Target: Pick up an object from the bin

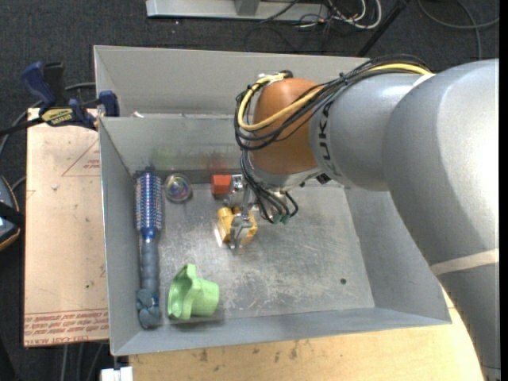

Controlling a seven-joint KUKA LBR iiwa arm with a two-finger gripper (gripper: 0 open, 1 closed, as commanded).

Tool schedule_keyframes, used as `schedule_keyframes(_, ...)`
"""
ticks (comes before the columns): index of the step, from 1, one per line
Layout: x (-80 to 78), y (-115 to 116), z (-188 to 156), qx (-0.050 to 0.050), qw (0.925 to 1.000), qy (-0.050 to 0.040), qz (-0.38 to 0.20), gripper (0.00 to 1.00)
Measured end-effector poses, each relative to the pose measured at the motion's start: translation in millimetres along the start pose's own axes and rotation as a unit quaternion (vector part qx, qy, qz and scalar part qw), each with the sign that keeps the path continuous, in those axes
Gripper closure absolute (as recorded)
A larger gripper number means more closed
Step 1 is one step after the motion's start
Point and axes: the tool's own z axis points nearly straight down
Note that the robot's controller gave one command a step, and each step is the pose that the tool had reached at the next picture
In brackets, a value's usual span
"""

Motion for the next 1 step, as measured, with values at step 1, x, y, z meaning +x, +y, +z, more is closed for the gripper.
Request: schedule_keyframes(1, -30.0, 1.5, -228.2, 0.000, 0.9993, 0.0001, 0.036, 1.00)
